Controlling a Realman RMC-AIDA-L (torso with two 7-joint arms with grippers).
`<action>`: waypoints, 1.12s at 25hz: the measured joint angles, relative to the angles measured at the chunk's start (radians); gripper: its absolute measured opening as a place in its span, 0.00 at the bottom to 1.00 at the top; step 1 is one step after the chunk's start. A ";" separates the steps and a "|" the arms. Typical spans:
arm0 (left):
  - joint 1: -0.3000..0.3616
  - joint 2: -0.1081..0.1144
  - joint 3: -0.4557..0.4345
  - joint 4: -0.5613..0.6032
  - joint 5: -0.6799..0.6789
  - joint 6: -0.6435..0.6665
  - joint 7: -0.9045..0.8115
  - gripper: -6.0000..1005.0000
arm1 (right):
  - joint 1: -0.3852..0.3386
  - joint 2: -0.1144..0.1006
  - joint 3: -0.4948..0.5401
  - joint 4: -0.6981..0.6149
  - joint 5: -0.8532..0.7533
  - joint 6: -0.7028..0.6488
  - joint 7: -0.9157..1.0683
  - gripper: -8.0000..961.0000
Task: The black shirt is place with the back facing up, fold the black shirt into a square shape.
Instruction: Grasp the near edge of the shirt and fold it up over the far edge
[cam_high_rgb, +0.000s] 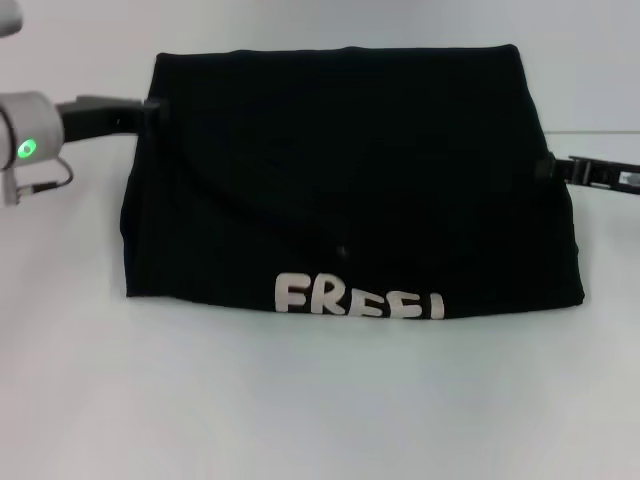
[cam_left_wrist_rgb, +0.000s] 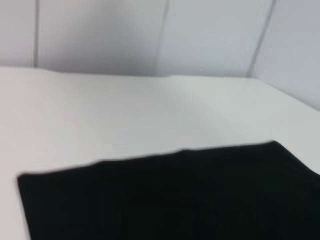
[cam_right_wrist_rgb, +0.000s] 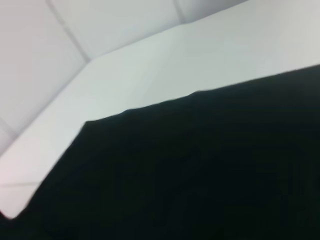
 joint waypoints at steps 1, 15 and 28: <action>-0.012 0.001 0.004 -0.013 -0.005 -0.031 0.005 0.04 | 0.013 0.001 -0.001 0.010 0.000 0.034 0.000 0.09; -0.076 0.001 0.059 -0.075 -0.086 -0.310 0.018 0.04 | 0.092 -0.044 -0.017 0.032 0.000 0.142 0.053 0.10; -0.046 -0.029 0.059 -0.152 -0.153 -0.433 0.088 0.04 | 0.116 0.004 -0.098 0.082 0.000 0.271 0.065 0.11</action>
